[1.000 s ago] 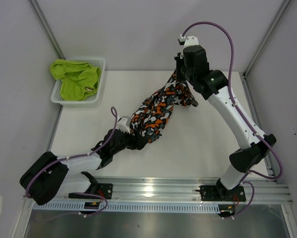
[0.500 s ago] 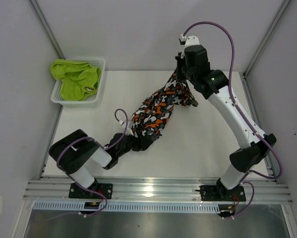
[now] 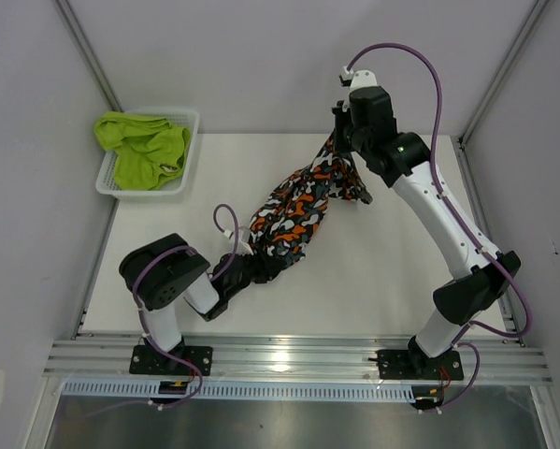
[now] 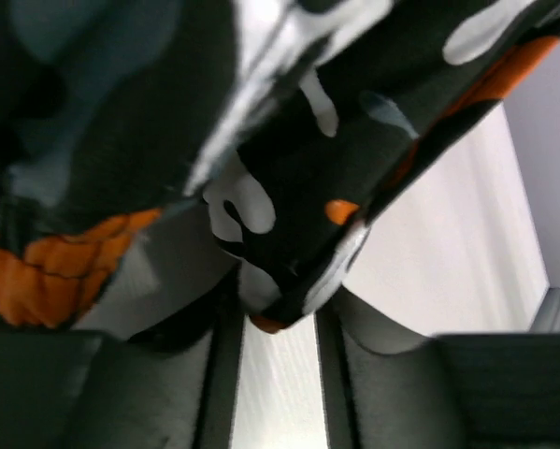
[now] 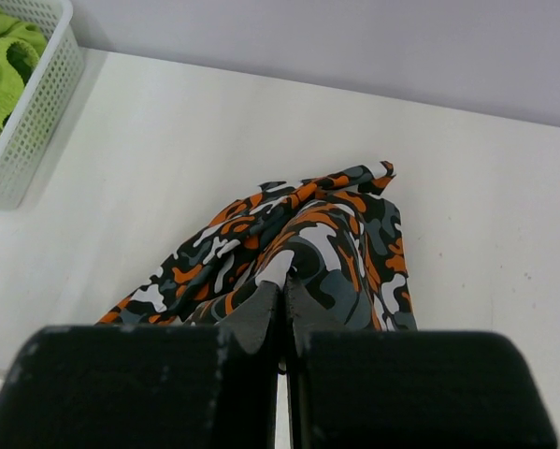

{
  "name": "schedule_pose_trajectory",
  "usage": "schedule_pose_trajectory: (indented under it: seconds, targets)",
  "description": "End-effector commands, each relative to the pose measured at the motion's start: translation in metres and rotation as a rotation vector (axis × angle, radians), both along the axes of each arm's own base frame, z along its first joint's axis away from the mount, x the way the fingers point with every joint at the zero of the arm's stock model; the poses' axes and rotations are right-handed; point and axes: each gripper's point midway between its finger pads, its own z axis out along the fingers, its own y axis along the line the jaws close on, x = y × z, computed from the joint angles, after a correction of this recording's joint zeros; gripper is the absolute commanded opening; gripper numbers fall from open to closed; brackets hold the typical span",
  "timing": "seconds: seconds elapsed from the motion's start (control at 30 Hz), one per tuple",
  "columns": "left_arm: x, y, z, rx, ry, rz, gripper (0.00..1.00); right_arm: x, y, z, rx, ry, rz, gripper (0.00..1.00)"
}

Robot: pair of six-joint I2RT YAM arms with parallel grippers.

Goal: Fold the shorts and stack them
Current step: Flatten the shorts out

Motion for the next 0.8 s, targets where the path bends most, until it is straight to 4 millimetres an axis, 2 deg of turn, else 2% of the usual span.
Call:
schedule_pose_trajectory:
  seconds: [0.0, 0.03, 0.07, 0.1, 0.13, 0.17, 0.2, 0.23, 0.27, 0.3, 0.33, 0.37, 0.43, 0.47, 0.53, 0.57, 0.6, 0.63, 0.67, 0.7, 0.73, 0.77]
  targets:
    - [0.021, -0.001, 0.025, -0.068, -0.105, 0.081, 0.35, -0.003, -0.001, 0.021, 0.047, -0.057, 0.008, 0.00]
    - [0.025, -0.005, 0.029, -0.076, -0.117, 0.084, 0.18, -0.003, -0.001, 0.020, 0.048, -0.053, 0.005, 0.00]
    - [0.028, -0.007, 0.033, -0.076, -0.133, 0.080, 0.05, -0.004, -0.002, 0.020, 0.048, -0.052, 0.005, 0.00]
    - [0.030, -0.011, 0.038, -0.081, -0.145, 0.067, 0.00, -0.004, -0.004, 0.020, 0.045, -0.048, 0.001, 0.00]
    - [0.028, -0.012, 0.035, -0.061, -0.132, 0.049, 0.00, -0.006, -0.007, 0.018, 0.040, -0.039, -0.004, 0.00]
    - [0.029, -0.015, 0.042, -0.045, -0.156, 0.029, 0.00, -0.008, -0.010, 0.022, 0.042, -0.044, -0.012, 0.00]
    - [0.028, -0.017, 0.061, -0.057, -0.188, 0.015, 0.00, -0.008, -0.018, 0.026, 0.042, -0.047, -0.034, 0.00]
    - [0.022, -0.013, 0.047, 0.010, -0.129, -0.003, 0.00, -0.012, -0.025, 0.027, 0.040, -0.038, -0.051, 0.00]
    - [0.013, 0.002, 0.053, 0.155, -0.107, -0.023, 0.00, -0.018, -0.044, 0.044, 0.065, -0.060, -0.094, 0.00]
    - [0.013, 0.002, 0.053, 0.157, -0.107, -0.024, 0.00, -0.019, -0.044, 0.042, 0.060, -0.051, -0.095, 0.00]
    - [0.022, 0.001, 0.077, 0.212, -0.158, -0.030, 0.00, -0.022, -0.050, 0.047, 0.066, -0.057, -0.108, 0.00]
    - [0.009, 0.020, 0.080, 0.309, -0.113, -0.035, 0.00, -0.028, -0.060, 0.058, 0.075, -0.077, -0.128, 0.00]
    - [0.017, 0.034, 0.126, 0.389, -0.175, 0.011, 0.00, -0.035, -0.074, 0.066, 0.078, -0.095, -0.184, 0.00]
    - [0.005, 0.050, 0.146, 0.437, -0.162, 0.018, 0.00, -0.044, -0.082, 0.076, 0.089, -0.119, -0.204, 0.00]
    - [0.000, 0.069, 0.167, 0.493, -0.176, 0.050, 0.00, -0.051, -0.095, 0.080, 0.100, -0.143, -0.251, 0.00]
    - [-0.005, 0.076, 0.193, 0.504, -0.182, 0.055, 0.00, -0.064, -0.106, 0.094, 0.127, -0.183, -0.277, 0.00]
    - [-0.010, 0.083, 0.210, 0.495, -0.206, 0.064, 0.00, -0.069, -0.111, 0.103, 0.149, -0.218, -0.290, 0.00]
    - [-0.014, 0.089, 0.218, 0.507, -0.212, 0.074, 0.00, -0.074, -0.114, 0.098, 0.158, -0.218, -0.301, 0.00]
    - [-0.018, 0.095, 0.242, 0.496, -0.229, 0.088, 0.00, -0.081, -0.117, 0.104, 0.185, -0.239, -0.302, 0.00]
    - [-0.023, 0.100, 0.254, 0.481, -0.247, 0.096, 0.00, -0.100, -0.124, 0.124, 0.230, -0.295, -0.290, 0.00]
    - [-0.026, 0.104, 0.273, 0.468, -0.275, 0.108, 0.00, -0.108, -0.126, 0.127, 0.247, -0.306, -0.284, 0.00]
    - [-0.031, 0.111, 0.277, 0.480, -0.272, 0.111, 0.00, -0.119, -0.129, 0.136, 0.269, -0.330, -0.268, 0.00]
